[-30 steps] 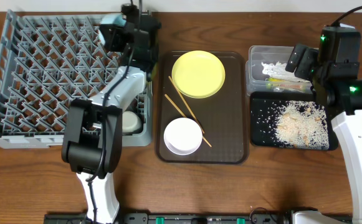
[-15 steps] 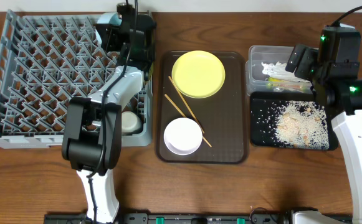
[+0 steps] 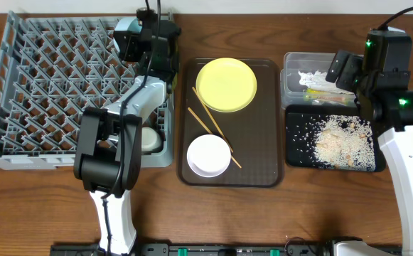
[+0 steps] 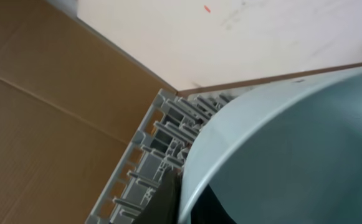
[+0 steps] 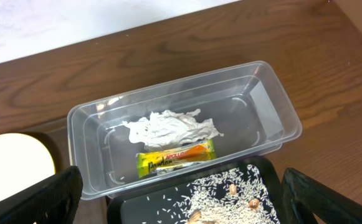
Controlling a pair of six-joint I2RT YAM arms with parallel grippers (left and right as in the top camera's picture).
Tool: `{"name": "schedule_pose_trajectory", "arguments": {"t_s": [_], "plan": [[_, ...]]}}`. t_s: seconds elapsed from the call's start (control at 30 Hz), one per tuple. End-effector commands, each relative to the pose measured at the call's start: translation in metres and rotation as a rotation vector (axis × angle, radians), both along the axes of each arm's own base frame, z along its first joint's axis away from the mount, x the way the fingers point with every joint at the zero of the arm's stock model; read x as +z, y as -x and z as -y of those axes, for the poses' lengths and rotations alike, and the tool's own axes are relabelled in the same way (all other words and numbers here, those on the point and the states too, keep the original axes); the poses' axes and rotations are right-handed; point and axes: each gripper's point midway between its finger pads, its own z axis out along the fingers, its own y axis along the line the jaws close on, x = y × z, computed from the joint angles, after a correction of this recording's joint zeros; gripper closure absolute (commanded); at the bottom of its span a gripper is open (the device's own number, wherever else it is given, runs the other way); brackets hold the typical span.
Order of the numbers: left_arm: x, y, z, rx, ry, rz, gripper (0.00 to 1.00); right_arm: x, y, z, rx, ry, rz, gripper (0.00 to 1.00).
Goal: Sort waste into correct bins and load items into the dishwasher
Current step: 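Lower the blue bowl into the rack's back row and open the left gripper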
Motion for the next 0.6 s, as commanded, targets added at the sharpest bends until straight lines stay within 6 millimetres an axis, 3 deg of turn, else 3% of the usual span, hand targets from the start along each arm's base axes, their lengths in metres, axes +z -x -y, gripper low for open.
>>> {"name": "schedule_pose_trajectory", "arguments": {"t_s": [0.0,0.57], "plan": [[-0.01,-0.002,0.018,-0.034,0.049,0.019,0.88,0.003,0.001,0.007,-0.031,0.002,0.011,0.01],[-0.026,0.007,0.055,-0.069,0.12,0.022,0.86,0.003,0.001,0.007,-0.031,0.002,0.011,0.01]]}}
